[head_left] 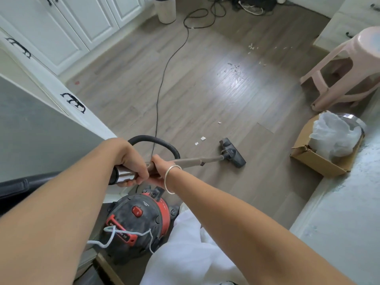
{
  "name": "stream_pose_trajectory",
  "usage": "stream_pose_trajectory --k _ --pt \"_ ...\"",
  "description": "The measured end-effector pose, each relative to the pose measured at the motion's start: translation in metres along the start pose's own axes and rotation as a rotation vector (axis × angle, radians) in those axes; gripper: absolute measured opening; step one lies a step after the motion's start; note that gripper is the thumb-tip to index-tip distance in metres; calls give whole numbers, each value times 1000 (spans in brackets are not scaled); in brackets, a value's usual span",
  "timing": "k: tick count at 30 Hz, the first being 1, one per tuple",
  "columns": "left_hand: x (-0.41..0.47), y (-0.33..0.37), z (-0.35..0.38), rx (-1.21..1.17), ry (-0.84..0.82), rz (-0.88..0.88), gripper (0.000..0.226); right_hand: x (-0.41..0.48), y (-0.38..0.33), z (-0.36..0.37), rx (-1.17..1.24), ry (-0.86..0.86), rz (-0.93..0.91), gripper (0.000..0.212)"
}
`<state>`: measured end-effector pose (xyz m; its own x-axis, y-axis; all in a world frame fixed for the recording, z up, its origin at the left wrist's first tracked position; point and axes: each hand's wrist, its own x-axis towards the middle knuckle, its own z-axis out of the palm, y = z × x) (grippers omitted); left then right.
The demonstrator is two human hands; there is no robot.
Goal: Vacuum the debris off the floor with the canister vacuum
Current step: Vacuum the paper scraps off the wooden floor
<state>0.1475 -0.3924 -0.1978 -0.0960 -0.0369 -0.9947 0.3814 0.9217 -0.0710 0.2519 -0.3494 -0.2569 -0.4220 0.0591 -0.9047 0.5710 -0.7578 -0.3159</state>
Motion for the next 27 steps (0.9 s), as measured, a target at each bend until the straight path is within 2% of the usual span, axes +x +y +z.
stream_pose_trajectory --k 5,9,14,18,21,27 --pt "2 -15 9 -146 27 98 8 -10 -7 -1 -126 -14 -37 28" --pt "19 -1 31 -189 59 204 3 -1 -10 -13 -258 60 -38 24" --pt "58 32 72 -554 78 290 15 22 -7 -50 -504 231 -71 29" --pt "91 58 99 -753 76 302 8 32 -5 -81 -645 290 -45 39" --pt "99 69 105 -801 43 305 18 35 -3 -93 -710 313 -36 50" --pt "96 69 111 -791 29 255 24 39 7 -99 -723 305 -7 51"
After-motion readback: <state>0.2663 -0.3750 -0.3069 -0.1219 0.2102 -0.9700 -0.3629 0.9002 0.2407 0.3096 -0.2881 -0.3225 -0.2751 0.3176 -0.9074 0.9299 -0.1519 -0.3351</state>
